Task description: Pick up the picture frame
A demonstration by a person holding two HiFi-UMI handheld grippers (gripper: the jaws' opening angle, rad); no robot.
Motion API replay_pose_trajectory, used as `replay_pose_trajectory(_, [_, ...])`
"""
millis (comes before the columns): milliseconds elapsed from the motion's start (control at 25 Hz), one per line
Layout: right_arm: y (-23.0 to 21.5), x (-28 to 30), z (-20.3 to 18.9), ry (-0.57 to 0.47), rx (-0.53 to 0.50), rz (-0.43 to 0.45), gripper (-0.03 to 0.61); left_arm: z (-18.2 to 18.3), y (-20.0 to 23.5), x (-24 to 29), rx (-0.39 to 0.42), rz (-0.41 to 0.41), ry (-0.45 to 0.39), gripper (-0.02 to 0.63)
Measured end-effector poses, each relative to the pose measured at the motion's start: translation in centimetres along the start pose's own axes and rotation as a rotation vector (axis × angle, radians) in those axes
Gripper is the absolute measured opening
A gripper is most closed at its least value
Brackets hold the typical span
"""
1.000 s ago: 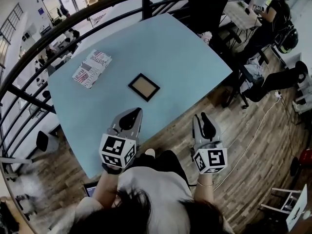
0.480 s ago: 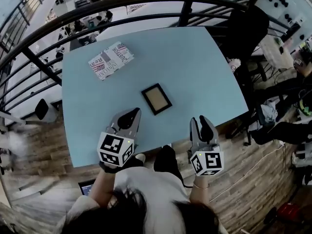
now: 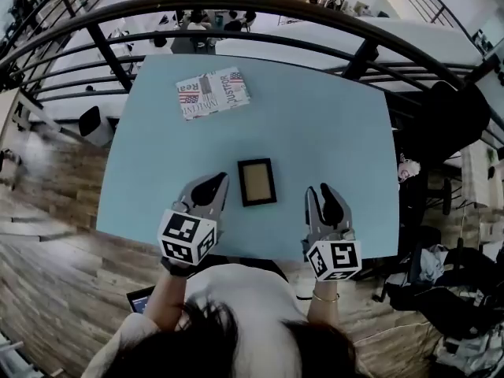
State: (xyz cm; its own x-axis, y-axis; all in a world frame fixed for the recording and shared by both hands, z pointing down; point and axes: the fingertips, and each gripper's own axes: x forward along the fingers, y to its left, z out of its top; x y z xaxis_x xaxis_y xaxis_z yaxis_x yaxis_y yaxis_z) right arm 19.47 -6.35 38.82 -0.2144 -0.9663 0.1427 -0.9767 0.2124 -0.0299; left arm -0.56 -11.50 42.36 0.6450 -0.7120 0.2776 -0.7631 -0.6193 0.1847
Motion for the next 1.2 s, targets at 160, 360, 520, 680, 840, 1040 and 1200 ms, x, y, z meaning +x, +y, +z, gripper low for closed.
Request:
replay_pose_trajectory(160, [-0.3, 1.9, -0.3, 0.021, -0.013, 0.116, 0.092, -1.0, 0.0, 0.1, -0.040, 0.083, 0.013, 0.060])
replay_pose_trajectory(360, [0.2, 2.7, -0.6, 0.038, -0.010, 0.190, 0.092, -1.4, -0.1, -0.7, -0.063, 0.134, 0.025, 0.060])
replay_pose_trajectory(520, [0.7, 3.3, -1.0, 0.046, -0.001, 0.213, 0.093, -1.5, 0.2, -1.1, -0.062, 0.141, 0.033, 0.060])
replay_pose_trajectory(680, [1.0, 3.6, -1.0, 0.048, -0.001, 0.200, 0.092, -1.9, 0.4, -1.0, -0.078, 0.129, 0.046, 0.061])
replay_pose_trajectory(840, [1.6, 4.1, -1.4, 0.061, 0.001, 0.203, 0.093, -2.0, 0.8, -0.3, -0.083, 0.110, 0.062, 0.068])
replay_pose_trajectory(1040, [1.8, 4.3, -2.1, 0.082, 0.004, 0.207, 0.093, -2.8, 0.9, 0.4, -0.131, 0.100, 0.069, 0.081])
replay_pose_trajectory(1200, [1.7, 4.4, -2.4, 0.095, 0.005, 0.205, 0.092, -3.6, 0.8, 1.2, -0.174, 0.074, 0.090, 0.086])
